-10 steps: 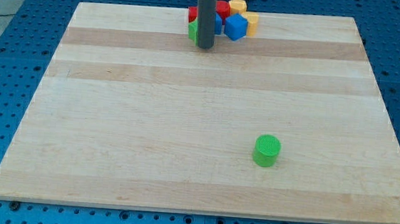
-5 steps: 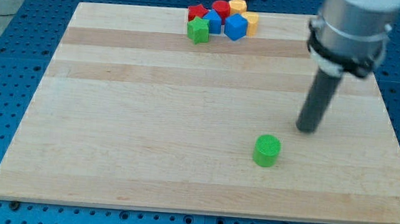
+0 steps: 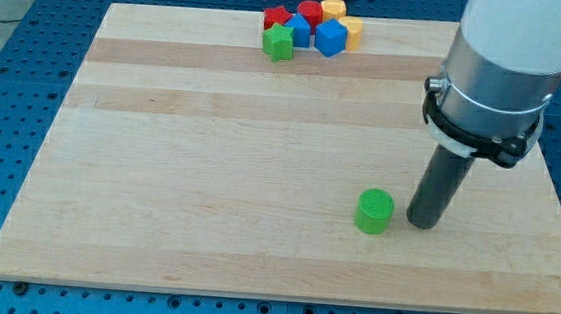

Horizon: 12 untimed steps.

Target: Move the green circle to the left center of the board

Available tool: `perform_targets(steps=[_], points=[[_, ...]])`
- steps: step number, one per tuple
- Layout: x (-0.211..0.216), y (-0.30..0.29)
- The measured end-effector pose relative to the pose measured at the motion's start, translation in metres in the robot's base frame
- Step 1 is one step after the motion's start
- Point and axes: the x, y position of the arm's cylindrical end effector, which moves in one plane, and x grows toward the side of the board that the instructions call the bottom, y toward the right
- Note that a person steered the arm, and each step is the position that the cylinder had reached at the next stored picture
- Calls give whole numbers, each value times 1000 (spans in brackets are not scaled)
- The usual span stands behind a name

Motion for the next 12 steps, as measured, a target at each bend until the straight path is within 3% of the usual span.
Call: perform_targets(steps=[4, 10, 12], points=[[34, -7], [-96, -179], [-128, -195]])
